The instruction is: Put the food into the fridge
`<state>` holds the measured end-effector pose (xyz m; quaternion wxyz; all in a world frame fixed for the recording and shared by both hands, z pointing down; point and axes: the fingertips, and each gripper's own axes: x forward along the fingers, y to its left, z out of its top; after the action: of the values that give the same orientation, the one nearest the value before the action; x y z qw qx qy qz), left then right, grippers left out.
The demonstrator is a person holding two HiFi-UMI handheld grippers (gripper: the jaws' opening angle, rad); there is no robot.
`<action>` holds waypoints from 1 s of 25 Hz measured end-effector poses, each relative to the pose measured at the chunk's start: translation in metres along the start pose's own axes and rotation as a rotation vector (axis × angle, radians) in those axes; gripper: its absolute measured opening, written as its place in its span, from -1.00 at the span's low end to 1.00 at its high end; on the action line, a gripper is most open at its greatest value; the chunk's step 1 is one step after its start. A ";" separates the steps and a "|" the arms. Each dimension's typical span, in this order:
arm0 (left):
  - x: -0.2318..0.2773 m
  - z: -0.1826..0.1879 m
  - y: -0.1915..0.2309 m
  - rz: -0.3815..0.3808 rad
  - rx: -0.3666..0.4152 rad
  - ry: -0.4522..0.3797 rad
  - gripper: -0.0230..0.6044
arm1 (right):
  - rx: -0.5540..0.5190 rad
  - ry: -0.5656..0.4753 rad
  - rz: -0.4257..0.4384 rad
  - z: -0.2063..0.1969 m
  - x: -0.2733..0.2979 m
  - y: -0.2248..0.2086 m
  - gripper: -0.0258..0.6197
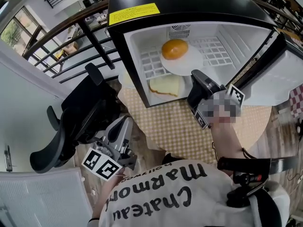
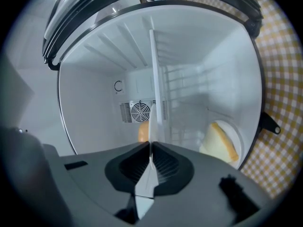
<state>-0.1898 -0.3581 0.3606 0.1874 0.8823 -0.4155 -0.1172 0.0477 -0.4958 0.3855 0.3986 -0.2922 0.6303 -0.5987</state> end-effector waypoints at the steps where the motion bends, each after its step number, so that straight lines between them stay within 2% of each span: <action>1: -0.001 0.000 0.000 0.000 -0.005 -0.004 -0.91 | -0.001 -0.004 -0.007 0.000 0.000 -0.001 -0.84; 9: -0.005 -0.002 -0.002 0.000 -0.017 -0.006 -0.91 | 0.012 -0.037 -0.026 0.000 0.001 -0.002 -0.84; 19: -0.014 -0.002 -0.011 0.012 0.000 -0.015 -0.91 | -0.020 -0.145 -0.045 0.016 -0.018 -0.001 -0.84; 23: -0.021 -0.003 -0.022 -0.002 0.019 -0.027 -0.91 | -0.069 -0.185 -0.046 0.018 -0.035 0.003 -0.84; 25: -0.027 -0.009 -0.030 -0.013 0.015 -0.017 -0.91 | -0.126 -0.178 -0.044 0.014 -0.049 0.008 -0.84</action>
<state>-0.1830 -0.3172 0.3576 0.1766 0.8852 -0.4124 -0.1231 0.0853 -0.4605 0.3856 0.4206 -0.3828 0.6221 -0.5382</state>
